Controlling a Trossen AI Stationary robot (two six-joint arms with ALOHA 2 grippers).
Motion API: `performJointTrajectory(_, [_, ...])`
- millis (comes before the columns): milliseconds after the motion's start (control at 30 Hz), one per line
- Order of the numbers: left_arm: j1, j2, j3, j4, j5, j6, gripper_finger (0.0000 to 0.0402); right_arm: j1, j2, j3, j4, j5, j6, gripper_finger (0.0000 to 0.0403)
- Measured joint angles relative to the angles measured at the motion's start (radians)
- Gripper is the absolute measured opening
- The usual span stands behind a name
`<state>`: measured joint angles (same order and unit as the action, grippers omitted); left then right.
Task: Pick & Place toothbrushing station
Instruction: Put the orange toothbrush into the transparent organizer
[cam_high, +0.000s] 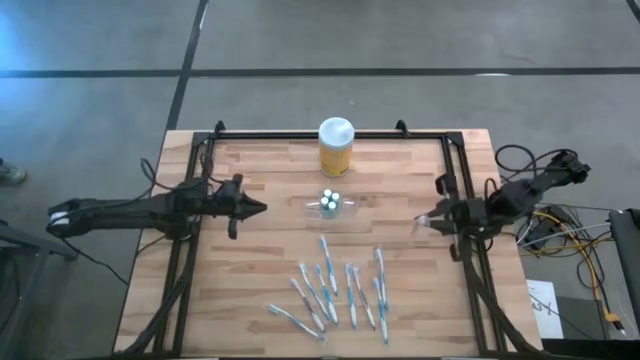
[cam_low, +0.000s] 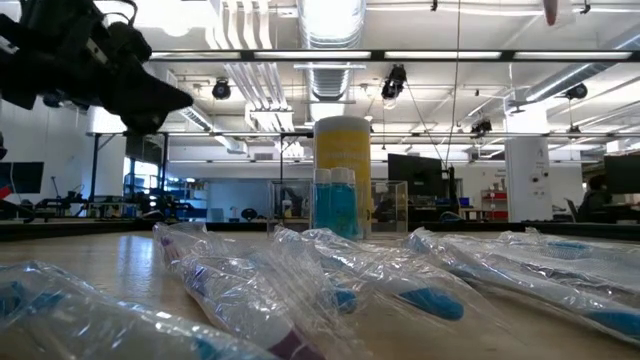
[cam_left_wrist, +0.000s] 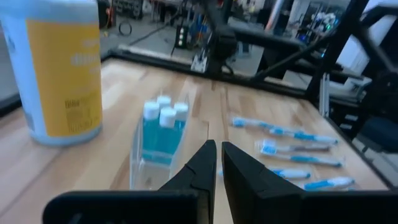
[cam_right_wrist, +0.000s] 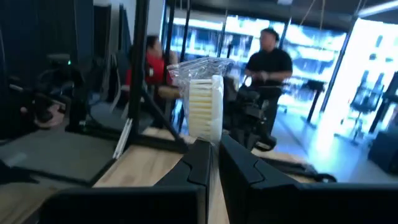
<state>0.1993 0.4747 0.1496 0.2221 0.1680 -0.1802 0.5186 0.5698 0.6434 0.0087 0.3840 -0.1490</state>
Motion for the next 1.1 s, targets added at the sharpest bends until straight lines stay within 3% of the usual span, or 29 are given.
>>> performJointTrajectory(367, [0.000, -0.017, 0.007, -0.002, 0.000, -0.006, 0.0030, 0.000, -0.345, -0.393, 0.224, -0.026, 0.005, 0.0013])
performJointTrajectory(700, [0.000, -0.020, 0.007, 0.006, 0.000, -0.002, 0.0030, 0.000, -0.567, -0.547, 0.235, -0.018, 0.015, 0.0013])
performJointTrajectory(833, [0.000, -0.020, 0.007, 0.006, 0.000, -0.002, 0.0030, -0.001, -0.564, -0.558, 0.238, -0.003, 0.019, 0.0013])
performJointTrajectory(933, [0.000, -0.020, 0.007, 0.006, 0.000, -0.002, 0.0030, -0.003, -0.533, -0.562, 0.270, 0.066, 0.047, 0.0013])
performJointTrajectory(1100, [0.000, -0.020, 0.007, 0.006, 0.000, -0.002, 0.0030, -0.005, -0.415, -0.532, 0.385, 0.114, 0.037, 0.0013])
